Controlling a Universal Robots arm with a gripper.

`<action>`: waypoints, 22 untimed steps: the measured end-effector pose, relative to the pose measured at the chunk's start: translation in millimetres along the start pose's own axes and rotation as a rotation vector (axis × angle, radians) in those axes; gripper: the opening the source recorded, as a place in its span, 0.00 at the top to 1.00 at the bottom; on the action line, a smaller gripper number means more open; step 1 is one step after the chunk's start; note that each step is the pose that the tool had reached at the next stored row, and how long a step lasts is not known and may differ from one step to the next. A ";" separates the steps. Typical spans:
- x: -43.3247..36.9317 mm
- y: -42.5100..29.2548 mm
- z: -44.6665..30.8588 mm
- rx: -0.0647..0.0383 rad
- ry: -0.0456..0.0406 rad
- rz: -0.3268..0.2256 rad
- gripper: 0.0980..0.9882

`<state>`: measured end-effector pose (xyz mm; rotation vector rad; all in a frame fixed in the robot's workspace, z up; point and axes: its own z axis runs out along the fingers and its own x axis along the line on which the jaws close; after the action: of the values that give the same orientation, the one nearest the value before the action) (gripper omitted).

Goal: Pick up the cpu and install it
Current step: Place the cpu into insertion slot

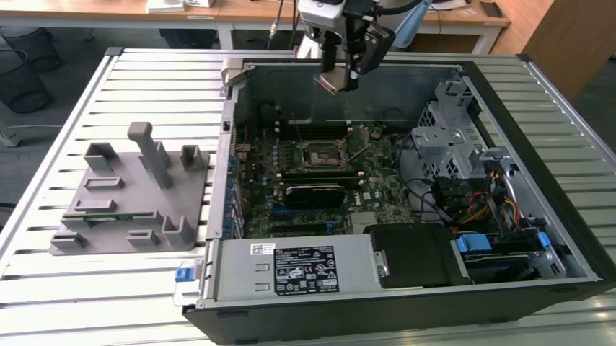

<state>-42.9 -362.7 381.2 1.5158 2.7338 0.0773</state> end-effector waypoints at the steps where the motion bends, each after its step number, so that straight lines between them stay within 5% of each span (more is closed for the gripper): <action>1: 0.0 0.0 0.2 0.000 -0.0008 0.017 0.51; 22: 0.0 -0.3 5.9 -0.004 -0.0202 0.396 0.51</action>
<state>-42.9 -362.7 375.3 2.0186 2.3744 0.0706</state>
